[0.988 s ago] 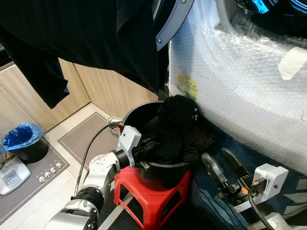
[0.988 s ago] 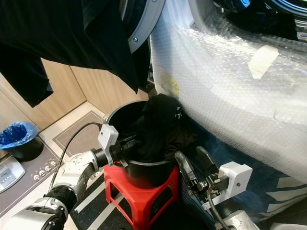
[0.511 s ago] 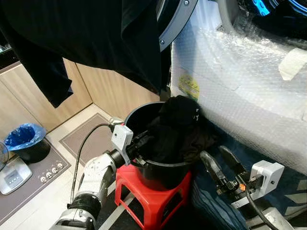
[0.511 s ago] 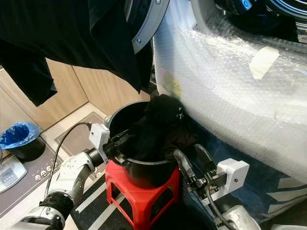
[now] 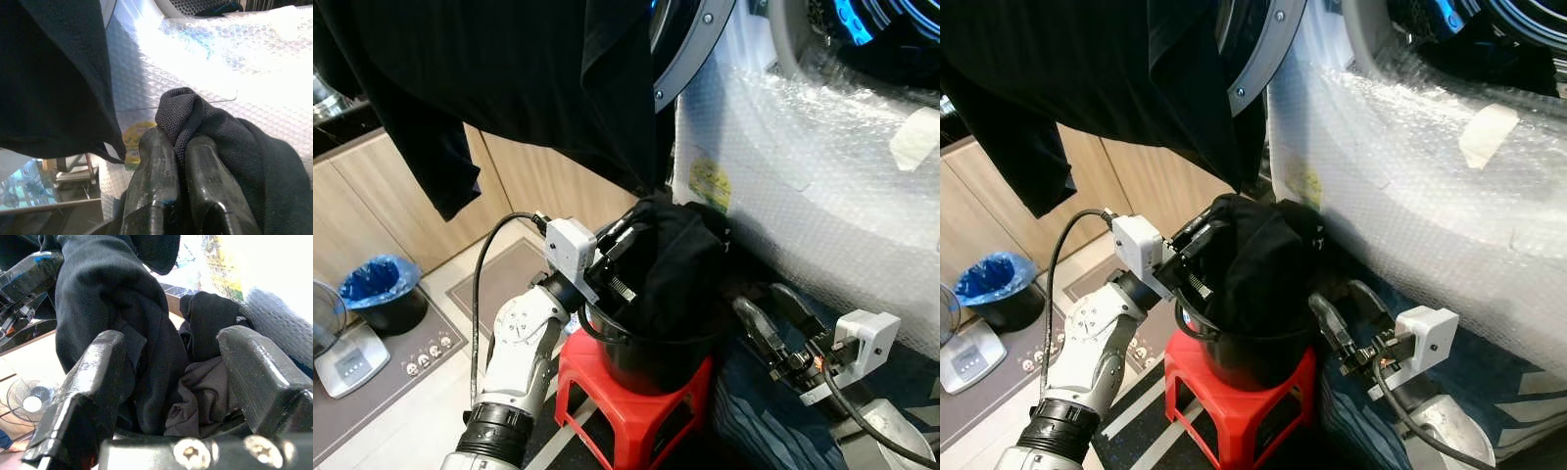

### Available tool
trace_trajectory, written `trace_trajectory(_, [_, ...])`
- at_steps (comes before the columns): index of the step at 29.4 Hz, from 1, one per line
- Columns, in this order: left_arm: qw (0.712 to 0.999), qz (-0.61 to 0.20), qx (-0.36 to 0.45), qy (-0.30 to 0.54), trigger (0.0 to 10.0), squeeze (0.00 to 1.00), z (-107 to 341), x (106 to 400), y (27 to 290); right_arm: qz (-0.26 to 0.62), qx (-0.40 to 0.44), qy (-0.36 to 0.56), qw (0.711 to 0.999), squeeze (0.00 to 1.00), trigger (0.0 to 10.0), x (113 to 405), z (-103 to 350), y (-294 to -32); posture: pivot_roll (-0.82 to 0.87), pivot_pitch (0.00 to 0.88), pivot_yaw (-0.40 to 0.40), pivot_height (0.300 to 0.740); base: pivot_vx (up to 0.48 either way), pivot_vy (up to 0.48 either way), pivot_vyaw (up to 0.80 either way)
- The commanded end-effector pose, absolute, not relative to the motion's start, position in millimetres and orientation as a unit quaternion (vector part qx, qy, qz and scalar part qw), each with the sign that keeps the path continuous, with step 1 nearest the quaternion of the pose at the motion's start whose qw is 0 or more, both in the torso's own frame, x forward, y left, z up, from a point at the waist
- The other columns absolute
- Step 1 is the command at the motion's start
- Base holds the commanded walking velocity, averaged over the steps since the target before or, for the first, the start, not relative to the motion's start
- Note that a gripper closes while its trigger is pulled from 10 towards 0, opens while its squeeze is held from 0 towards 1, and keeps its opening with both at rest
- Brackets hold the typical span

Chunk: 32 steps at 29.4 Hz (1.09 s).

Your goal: Clothes washing

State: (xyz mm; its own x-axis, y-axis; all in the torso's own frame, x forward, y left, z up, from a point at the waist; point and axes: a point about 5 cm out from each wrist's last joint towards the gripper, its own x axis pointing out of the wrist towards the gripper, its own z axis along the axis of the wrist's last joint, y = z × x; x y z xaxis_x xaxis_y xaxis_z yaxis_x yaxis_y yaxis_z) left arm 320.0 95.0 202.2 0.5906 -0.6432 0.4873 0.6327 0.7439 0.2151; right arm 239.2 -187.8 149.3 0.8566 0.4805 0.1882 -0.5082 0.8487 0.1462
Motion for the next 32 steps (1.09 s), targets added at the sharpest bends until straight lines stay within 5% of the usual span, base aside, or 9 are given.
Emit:
trace_trajectory(1, [0.889, -0.354, 0.011, -0.288, 10.0, 0.00, 208, 318, 97, 0.257, 0.097, -0.070, 0.959, 0.00, 10.0, 238, 147, -189, -0.21, 0.112, 0.082, 0.740, 0.000, 0.000, 0.00])
trace_trajectory(7, [0.883, -0.358, -0.001, -0.305, 10.0, 0.00, 227, 309, 89, 0.263, 0.095, -0.072, 0.957, 0.00, 10.0, 245, 146, -193, -0.20, 0.068, 0.067, 0.740, 0.000, 0.000, 0.00])
trace_trajectory(18, [0.807, -0.454, -0.019, -0.378, 10.0, 0.00, 290, 298, 45, 0.259, 0.060, -0.094, 0.959, 0.00, 10.0, 252, 157, -204, -0.20, 0.056, 0.091, 0.740, 0.000, 0.000, 0.00])
trace_trajectory(32, [0.820, -0.464, -0.009, -0.335, 10.0, 0.00, 300, 331, 17, 0.261, -0.012, -0.090, 0.961, 0.00, 10.0, 254, 175, -166, -0.23, 0.086, 0.132, 0.740, 0.000, 0.000, 0.00])
